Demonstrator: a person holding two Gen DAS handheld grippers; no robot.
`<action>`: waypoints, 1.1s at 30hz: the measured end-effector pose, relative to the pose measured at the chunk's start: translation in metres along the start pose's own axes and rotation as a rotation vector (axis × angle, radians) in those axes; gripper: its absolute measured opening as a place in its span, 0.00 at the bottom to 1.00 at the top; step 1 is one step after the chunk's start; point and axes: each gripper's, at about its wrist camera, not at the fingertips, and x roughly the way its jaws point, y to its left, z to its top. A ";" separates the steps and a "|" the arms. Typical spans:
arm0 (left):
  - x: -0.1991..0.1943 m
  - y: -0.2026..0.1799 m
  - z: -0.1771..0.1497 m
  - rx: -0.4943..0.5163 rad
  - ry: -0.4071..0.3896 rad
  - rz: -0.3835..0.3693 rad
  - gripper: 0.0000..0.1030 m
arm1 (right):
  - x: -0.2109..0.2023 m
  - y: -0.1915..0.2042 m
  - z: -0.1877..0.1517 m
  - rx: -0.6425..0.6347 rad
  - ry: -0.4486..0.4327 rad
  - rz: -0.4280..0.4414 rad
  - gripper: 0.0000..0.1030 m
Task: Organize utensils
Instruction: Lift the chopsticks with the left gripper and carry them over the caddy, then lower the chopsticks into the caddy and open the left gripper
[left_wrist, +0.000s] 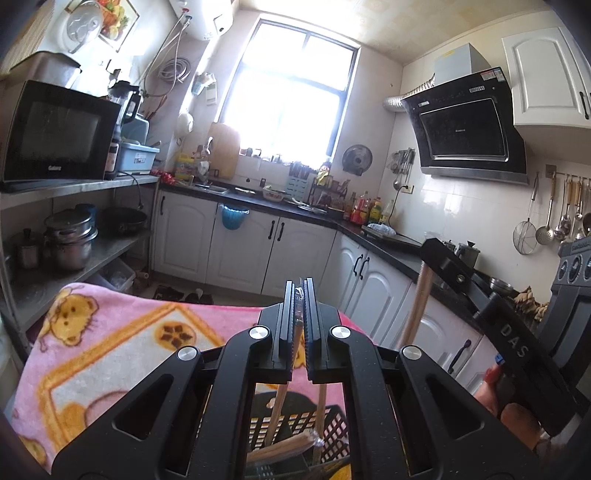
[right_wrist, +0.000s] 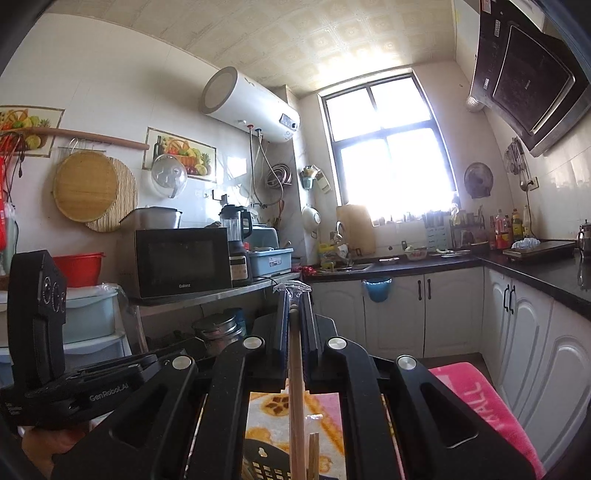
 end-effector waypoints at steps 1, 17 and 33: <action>0.000 0.001 -0.004 -0.003 0.004 -0.001 0.02 | 0.002 0.000 -0.003 0.001 0.004 -0.002 0.06; -0.001 0.015 -0.032 -0.037 0.044 -0.011 0.02 | 0.021 0.010 -0.040 0.008 0.062 0.000 0.06; -0.005 0.024 -0.045 -0.059 0.086 0.000 0.02 | 0.009 0.003 -0.062 0.041 0.143 -0.011 0.19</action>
